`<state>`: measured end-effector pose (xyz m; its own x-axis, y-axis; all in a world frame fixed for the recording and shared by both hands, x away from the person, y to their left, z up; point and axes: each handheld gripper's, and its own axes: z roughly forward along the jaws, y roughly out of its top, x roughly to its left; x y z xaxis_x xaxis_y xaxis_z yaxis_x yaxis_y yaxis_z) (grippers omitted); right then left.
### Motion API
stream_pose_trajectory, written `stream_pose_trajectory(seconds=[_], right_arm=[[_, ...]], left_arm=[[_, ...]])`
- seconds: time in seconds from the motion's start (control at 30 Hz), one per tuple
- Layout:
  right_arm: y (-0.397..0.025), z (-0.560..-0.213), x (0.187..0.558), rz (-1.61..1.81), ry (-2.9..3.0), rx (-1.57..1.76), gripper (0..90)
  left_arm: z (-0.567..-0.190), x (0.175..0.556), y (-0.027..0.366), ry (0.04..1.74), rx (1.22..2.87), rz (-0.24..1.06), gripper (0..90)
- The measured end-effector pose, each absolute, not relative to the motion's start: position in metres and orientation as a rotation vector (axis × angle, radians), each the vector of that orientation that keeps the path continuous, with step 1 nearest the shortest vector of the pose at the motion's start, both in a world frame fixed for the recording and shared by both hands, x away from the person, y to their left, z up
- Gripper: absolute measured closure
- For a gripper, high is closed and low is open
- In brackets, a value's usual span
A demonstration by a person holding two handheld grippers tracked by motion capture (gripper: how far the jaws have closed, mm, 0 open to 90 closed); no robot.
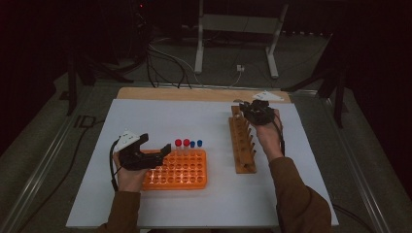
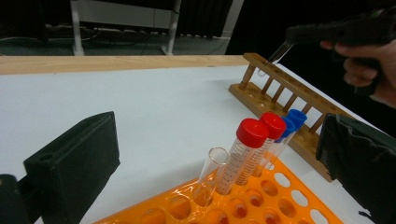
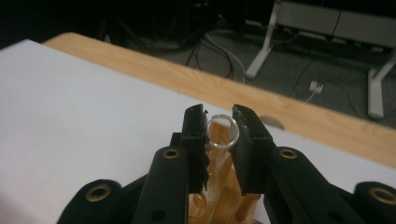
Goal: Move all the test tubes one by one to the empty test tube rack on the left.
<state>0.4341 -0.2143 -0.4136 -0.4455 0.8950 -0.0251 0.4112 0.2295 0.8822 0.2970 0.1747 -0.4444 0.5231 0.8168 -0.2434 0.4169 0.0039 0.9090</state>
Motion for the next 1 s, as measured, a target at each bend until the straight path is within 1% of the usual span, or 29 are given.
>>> stream_pose_trajectory(seconds=[0.17, 0.33, 0.53, 1.0], right_arm=[[-0.218, -0.391, 0.422, 1.188, 1.950, 1.140, 76.4], [-0.223, -0.378, 0.408, 1.216, 1.977, 1.097, 76.4], [-0.219, -0.372, 0.392, 1.234, 2.065, 1.034, 76.3], [-0.183, -0.364, 0.357, 1.291, 2.228, 0.920, 76.0]], left_arm=[[-0.443, 0.297, 0.174, 1.065, 1.609, 0.438, 0.6], [-0.443, 0.298, 0.170, 1.057, 1.617, 0.442, 0.6], [-0.442, 0.299, 0.163, 1.039, 1.630, 0.448, 0.6], [-0.434, 0.295, 0.146, 0.970, 1.672, 0.471, 0.7]])
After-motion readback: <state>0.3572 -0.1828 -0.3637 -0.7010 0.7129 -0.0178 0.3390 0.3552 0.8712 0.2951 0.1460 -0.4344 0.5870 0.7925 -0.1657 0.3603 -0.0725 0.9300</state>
